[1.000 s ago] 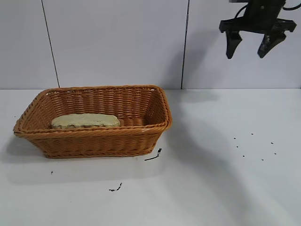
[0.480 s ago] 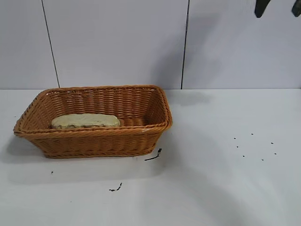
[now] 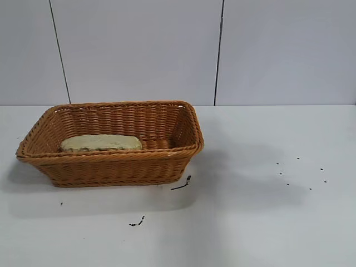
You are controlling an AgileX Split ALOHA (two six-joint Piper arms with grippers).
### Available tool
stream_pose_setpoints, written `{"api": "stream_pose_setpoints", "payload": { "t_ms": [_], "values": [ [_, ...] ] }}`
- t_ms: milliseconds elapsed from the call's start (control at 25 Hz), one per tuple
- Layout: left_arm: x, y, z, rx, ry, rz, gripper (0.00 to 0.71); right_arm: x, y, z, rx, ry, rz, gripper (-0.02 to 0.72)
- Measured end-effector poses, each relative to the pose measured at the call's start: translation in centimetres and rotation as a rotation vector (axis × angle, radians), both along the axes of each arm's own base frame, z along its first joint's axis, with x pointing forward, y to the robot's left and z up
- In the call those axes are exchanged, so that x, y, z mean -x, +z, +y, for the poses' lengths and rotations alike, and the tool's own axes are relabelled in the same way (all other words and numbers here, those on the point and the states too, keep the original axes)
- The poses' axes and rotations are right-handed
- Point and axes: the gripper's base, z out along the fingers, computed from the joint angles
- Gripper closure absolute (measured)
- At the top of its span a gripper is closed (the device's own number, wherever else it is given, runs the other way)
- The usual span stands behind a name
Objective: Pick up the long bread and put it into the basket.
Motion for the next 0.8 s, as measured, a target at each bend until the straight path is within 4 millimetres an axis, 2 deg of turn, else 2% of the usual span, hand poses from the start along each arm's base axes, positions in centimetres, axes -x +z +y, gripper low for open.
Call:
{"api": "stream_pose_setpoints", "payload": {
  "t_ms": [160,400,560,800],
  "values": [
    [0.0,0.0,0.0,0.0,0.0,0.0,0.014,4.6,-2.1,0.1,-0.008,0.009,-0.174,0.146],
    [0.0,0.0,0.0,0.0,0.0,0.0,0.014,8.6,-2.0,0.3,-0.062,-0.002,-0.507,0.146],
    [0.0,0.0,0.0,0.0,0.0,0.0,0.014,9.8,-2.2,0.3,-0.079,-0.006,-0.589,0.146],
    [0.0,0.0,0.0,0.0,0.0,0.0,0.014,10.0,-2.2,0.3,-0.082,-0.008,-0.596,0.146]
  ]
}}
